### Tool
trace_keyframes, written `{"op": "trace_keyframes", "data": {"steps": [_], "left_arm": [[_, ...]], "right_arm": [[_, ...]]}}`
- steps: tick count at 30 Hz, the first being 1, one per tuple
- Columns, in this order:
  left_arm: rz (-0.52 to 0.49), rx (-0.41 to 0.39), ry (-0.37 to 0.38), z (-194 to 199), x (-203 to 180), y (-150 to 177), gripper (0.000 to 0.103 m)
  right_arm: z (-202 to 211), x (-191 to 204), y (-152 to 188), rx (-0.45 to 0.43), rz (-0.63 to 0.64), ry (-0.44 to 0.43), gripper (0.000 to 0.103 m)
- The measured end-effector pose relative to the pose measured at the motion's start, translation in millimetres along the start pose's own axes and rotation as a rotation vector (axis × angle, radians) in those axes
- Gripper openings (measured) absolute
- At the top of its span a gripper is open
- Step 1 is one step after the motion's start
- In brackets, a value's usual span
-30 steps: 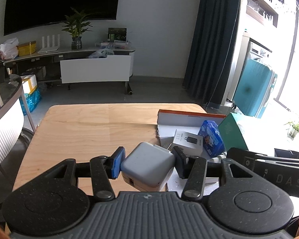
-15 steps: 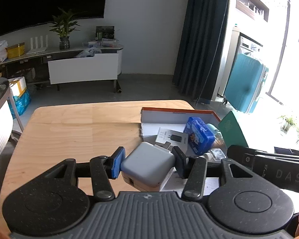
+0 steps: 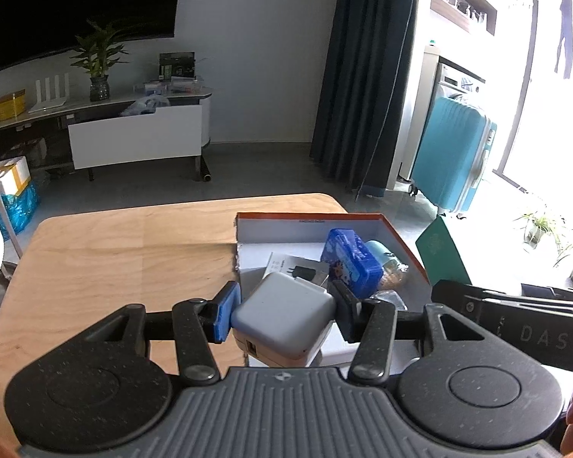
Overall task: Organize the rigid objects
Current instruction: 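Carry the white charger and bandage box over the white box with both tools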
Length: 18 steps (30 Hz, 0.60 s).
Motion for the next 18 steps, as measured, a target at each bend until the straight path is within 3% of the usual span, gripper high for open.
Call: {"op": "trace_keyframes", "data": {"steps": [18], "left_arm": [[-0.026, 0.019, 0.032, -21.3, -15.6, -4.5, 0.052]], "right_arm": [[-17.7, -17.1, -13.0, 0.003, -0.012, 0.026, 0.084]]}}
Point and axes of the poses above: each gripper's, at about its wrist camera, not at the fingertips, and z roughly against the way its jaws point, x to its left, y to its underside, the point moved 4 cm from there along -z, roughly the way its jaws point, and after that the axes turned 4 degrees about y, right-handed, at the moved point
